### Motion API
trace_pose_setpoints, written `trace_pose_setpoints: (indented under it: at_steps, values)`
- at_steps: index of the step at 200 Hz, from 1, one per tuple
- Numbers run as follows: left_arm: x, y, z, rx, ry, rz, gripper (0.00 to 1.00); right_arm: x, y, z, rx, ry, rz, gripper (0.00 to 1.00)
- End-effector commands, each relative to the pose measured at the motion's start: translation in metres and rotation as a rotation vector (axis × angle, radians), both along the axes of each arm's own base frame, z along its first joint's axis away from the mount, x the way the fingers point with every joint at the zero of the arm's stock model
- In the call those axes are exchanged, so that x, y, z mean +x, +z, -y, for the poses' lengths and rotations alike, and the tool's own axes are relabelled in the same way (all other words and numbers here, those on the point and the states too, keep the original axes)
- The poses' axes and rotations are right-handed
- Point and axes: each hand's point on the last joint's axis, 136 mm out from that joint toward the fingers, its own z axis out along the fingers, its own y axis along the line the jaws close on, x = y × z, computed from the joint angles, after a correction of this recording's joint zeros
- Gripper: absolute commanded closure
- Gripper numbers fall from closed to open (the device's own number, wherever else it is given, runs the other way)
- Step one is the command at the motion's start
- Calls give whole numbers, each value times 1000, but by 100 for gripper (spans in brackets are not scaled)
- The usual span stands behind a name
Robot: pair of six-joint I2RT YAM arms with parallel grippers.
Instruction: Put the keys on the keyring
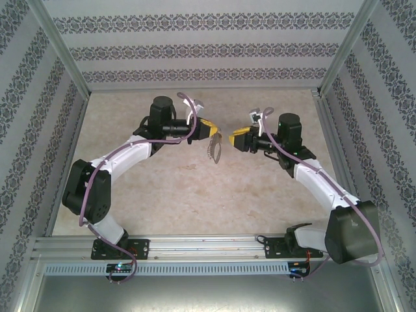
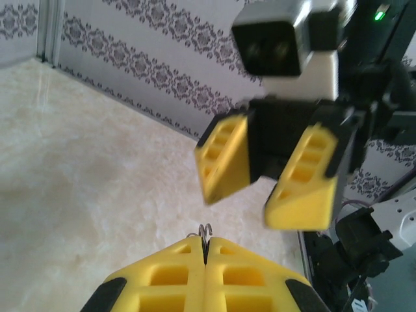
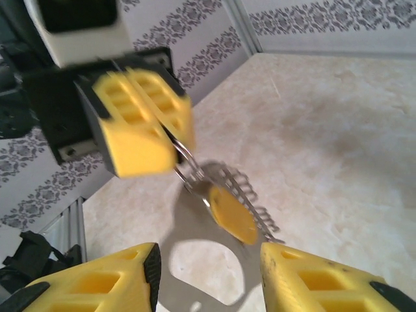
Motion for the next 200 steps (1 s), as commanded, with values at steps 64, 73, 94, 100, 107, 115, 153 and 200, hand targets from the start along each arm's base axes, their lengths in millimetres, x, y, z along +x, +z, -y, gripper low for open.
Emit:
trace_pose_setpoints:
  at_steps: [64, 73, 94, 100, 107, 115, 153, 200]
  values:
    - [-12, 54, 3, -164, -38, 72, 100, 2, 8, -22, -23, 5, 98, 54]
    - [-13, 55, 3, -173, -42, 69, 100, 4, 10, -23, -26, 4, 103, 54]
    - [-14, 57, 4, -194, -56, 57, 100, 9, 13, -27, -30, 4, 114, 53]
    - [-15, 57, 4, -198, -58, 56, 100, 10, 13, -28, -33, 3, 116, 53]
    - [-15, 56, 4, -201, -62, 52, 100, 11, 14, -29, -35, 0, 121, 54]
    - [-16, 57, 4, -206, -66, 48, 100, 12, 14, -30, -38, -3, 123, 54]
    - [-17, 57, 4, -216, -72, 40, 100, 15, 20, -32, -38, -5, 140, 54]
    - [-18, 57, 5, -223, -83, 26, 100, 17, 21, -37, -45, 8, 144, 59]
